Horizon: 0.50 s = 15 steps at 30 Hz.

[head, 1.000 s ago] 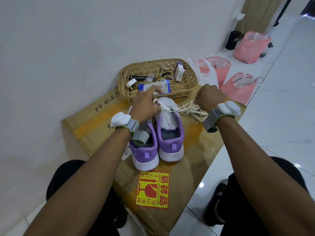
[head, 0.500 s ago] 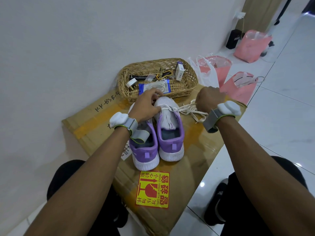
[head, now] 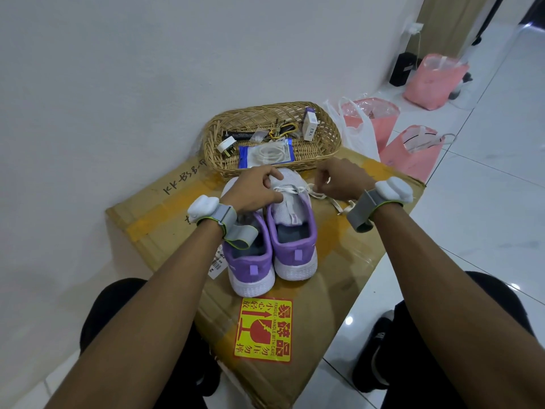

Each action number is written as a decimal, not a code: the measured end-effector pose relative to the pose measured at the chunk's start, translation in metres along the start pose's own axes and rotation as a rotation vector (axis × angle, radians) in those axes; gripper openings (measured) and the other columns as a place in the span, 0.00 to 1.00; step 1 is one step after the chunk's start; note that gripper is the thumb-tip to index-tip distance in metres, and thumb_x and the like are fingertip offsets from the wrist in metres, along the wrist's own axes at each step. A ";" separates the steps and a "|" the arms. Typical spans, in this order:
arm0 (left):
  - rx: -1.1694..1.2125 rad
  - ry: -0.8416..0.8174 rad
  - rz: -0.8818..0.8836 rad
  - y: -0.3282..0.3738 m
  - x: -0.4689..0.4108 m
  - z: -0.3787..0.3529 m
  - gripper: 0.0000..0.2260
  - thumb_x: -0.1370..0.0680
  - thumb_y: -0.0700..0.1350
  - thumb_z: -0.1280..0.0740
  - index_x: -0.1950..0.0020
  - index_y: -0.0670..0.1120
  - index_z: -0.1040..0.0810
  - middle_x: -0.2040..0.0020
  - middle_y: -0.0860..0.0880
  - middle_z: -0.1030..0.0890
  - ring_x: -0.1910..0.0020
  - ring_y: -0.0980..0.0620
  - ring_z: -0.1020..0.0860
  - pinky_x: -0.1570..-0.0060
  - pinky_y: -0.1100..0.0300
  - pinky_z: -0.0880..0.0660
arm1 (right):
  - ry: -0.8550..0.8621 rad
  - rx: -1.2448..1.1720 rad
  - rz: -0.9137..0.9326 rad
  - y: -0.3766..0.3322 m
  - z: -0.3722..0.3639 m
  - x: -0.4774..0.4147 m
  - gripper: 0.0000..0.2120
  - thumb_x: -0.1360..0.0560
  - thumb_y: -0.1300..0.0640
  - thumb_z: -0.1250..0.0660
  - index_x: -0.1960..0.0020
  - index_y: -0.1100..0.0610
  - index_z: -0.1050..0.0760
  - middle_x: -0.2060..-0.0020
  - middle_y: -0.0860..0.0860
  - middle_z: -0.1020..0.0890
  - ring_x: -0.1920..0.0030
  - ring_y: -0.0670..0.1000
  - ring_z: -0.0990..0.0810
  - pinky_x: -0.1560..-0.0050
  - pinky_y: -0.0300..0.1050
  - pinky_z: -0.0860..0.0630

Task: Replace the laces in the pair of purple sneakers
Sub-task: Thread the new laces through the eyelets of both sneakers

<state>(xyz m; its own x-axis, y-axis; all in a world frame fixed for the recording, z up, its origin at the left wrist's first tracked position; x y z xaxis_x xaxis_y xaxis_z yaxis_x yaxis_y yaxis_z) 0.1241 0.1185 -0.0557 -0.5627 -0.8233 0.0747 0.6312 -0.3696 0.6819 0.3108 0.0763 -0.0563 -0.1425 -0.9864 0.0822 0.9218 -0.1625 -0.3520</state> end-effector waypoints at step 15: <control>-0.317 -0.011 -0.169 0.033 -0.014 -0.013 0.06 0.29 0.51 0.22 0.54 0.53 0.12 0.61 0.54 0.18 0.58 0.52 0.21 0.59 0.56 0.24 | -0.166 -0.230 0.115 -0.011 -0.007 0.004 0.04 0.28 0.53 0.25 0.62 0.46 0.17 0.65 0.47 0.15 0.62 0.49 0.17 0.61 0.44 0.22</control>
<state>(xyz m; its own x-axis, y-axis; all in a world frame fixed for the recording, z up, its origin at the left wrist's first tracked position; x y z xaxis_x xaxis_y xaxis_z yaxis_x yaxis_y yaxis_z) 0.1595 0.1128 -0.0435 -0.6780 -0.7349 -0.0112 0.6618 -0.6170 0.4258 0.2972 0.0740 -0.0582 0.0359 -0.9841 0.1740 0.8202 -0.0705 -0.5677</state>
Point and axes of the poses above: each hand's wrist, its own x-axis away from the middle knuckle, its own z-axis out of the back of the hand, y = z × x, the point moved 8 cm from there along -x, towards the middle knuckle
